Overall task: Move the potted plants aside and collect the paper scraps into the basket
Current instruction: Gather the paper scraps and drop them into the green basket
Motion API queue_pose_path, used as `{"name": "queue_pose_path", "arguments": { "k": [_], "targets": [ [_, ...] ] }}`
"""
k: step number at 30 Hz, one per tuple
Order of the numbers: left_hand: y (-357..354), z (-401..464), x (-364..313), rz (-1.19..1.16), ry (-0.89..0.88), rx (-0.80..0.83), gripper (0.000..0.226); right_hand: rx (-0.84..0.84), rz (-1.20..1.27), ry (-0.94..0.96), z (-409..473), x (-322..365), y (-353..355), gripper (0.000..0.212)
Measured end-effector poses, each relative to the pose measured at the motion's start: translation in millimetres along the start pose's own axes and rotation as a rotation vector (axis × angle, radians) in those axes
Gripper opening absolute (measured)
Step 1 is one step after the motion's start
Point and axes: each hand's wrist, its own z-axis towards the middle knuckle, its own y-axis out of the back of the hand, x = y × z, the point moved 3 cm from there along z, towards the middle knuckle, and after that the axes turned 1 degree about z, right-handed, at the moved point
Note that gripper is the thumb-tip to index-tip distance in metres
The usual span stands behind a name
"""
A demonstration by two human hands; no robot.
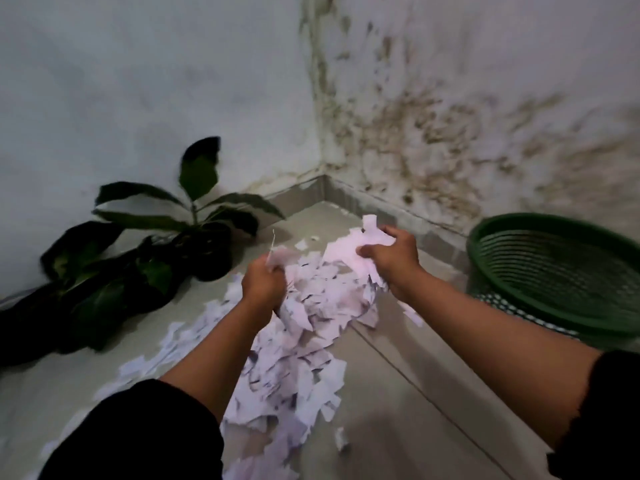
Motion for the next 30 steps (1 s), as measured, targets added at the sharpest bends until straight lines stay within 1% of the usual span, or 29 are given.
{"name": "queue_pose_path", "arguments": {
  "k": [3,5,7,8,9,10,11,13,14,15,18,22,25,27,30],
  "targets": [
    [-44,-10,-35,-0.240,0.058,0.128,0.022,-0.169,-0.035,0.143,12,32,66,0.046],
    [-68,-24,-57,-0.358,0.074,0.222,0.016,-0.318,-0.044,0.202,14,43,111,0.040],
    [-90,-37,-72,-0.449,0.108,0.290,0.015,-0.521,-0.053,0.213,15,40,153,0.032],
    [-98,-42,-78,-0.484,0.124,0.314,0.016,-0.603,-0.084,0.200,13,34,170,0.030],
    [-107,-47,-82,-0.508,0.136,0.334,0.018,-0.649,-0.142,0.167,13,25,186,0.028],
    [-115,-52,-87,-0.522,0.147,0.356,0.020,-0.641,-0.238,0.115,14,16,198,0.026],
    [-123,-57,-92,-0.532,0.157,0.379,0.022,-0.579,-0.363,0.042,16,5,206,0.025],
    [-138,-65,-101,-0.547,0.170,0.413,0.026,-0.374,-0.582,-0.093,18,-15,212,0.027],
    [-145,-70,-106,-0.552,0.177,0.425,0.028,-0.290,-0.638,-0.124,19,-21,213,0.028],
    [-151,-74,-112,-0.559,0.186,0.433,0.029,-0.251,-0.664,-0.126,21,-23,213,0.028],
    [-167,-87,-131,-0.568,0.193,0.452,0.031,-0.303,-0.673,-0.086,27,-16,216,0.022],
    [-195,-94,-157,-0.587,0.166,0.474,0.033,-0.436,-0.566,-0.096,30,-8,230,0.022],
    [-218,-97,-175,-0.522,0.116,0.457,0.036,-0.521,-0.429,-0.104,30,-5,243,0.030],
    [-233,-100,-182,-0.396,0.086,0.406,0.037,-0.562,-0.340,-0.133,29,-4,251,0.041],
    [-246,-110,-184,-0.308,0.123,0.330,0.035,-0.588,-0.254,-0.164,27,-2,260,0.050]
  ]
}}
